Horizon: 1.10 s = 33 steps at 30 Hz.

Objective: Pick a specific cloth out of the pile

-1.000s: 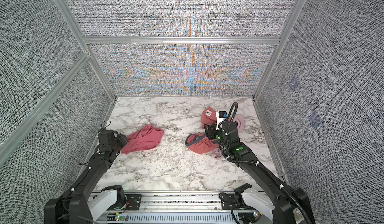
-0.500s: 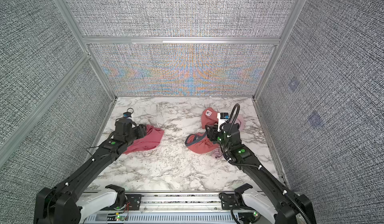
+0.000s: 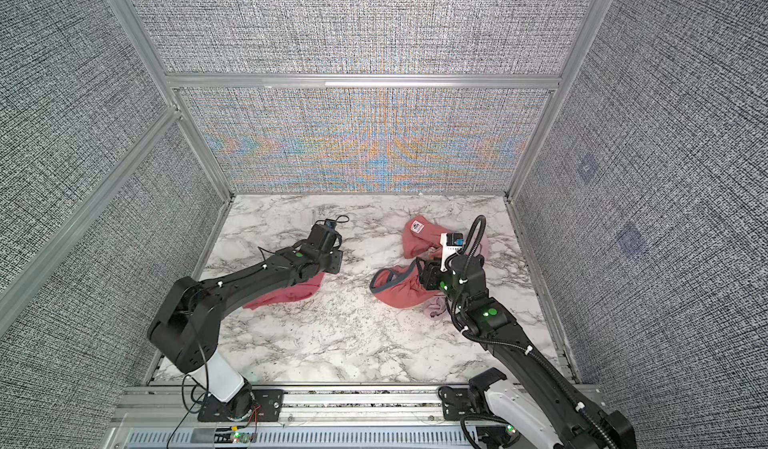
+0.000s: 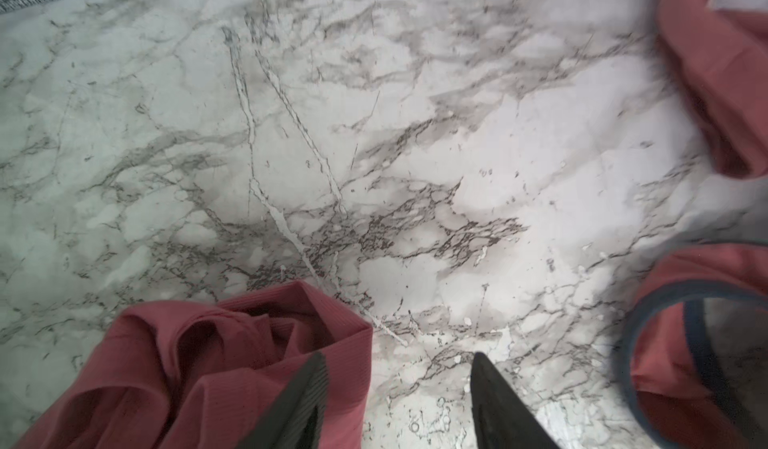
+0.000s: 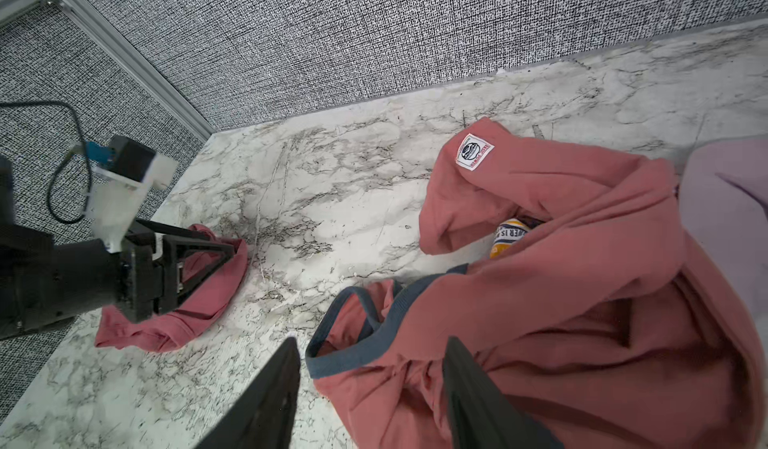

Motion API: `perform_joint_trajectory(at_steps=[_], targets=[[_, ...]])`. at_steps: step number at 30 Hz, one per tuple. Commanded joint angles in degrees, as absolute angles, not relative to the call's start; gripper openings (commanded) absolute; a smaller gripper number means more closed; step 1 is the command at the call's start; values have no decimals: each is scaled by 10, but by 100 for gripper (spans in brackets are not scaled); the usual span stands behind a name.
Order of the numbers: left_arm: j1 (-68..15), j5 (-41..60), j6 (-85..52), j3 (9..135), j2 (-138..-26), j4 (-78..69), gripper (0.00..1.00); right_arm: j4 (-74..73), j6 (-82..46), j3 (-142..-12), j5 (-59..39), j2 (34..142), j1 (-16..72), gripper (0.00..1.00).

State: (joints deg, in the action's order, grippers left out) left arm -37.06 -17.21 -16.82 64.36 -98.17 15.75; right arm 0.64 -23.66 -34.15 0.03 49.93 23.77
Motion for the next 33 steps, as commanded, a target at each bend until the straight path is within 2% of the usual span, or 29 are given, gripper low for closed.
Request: perform_joint_trajectory(at_steps=[1, 8, 15, 22, 24, 26, 29, 30, 33], targets=[[-383, -238, -163, 653, -1005, 176, 57, 11, -237, -338, 14, 490, 237, 57], [-413, -363, -175, 675, -1068, 200, 56, 10, -236, -335, 11, 489, 238, 57], [-417, -397, -190, 679, -1099, 193, 53, 10, -235, -330, 13, 486, 237, 57], [-416, -416, -189, 685, -1121, 173, 46, 14, -232, -332, 16, 484, 237, 57], [-416, -422, -189, 688, -1127, 172, 39, 16, -232, -334, 16, 484, 237, 57], [-416, -430, -189, 688, -1131, 171, 29, 17, -232, -334, 17, 484, 237, 57], [-416, -428, -183, 689, -1132, 165, 4, 17, -230, -335, 17, 486, 237, 57], [-416, -425, -182, 691, -1132, 163, 0, 17, -231, -336, 17, 487, 237, 57], [-416, -408, -175, 701, -1127, 159, 0, 16, -230, -338, 16, 492, 237, 57]])
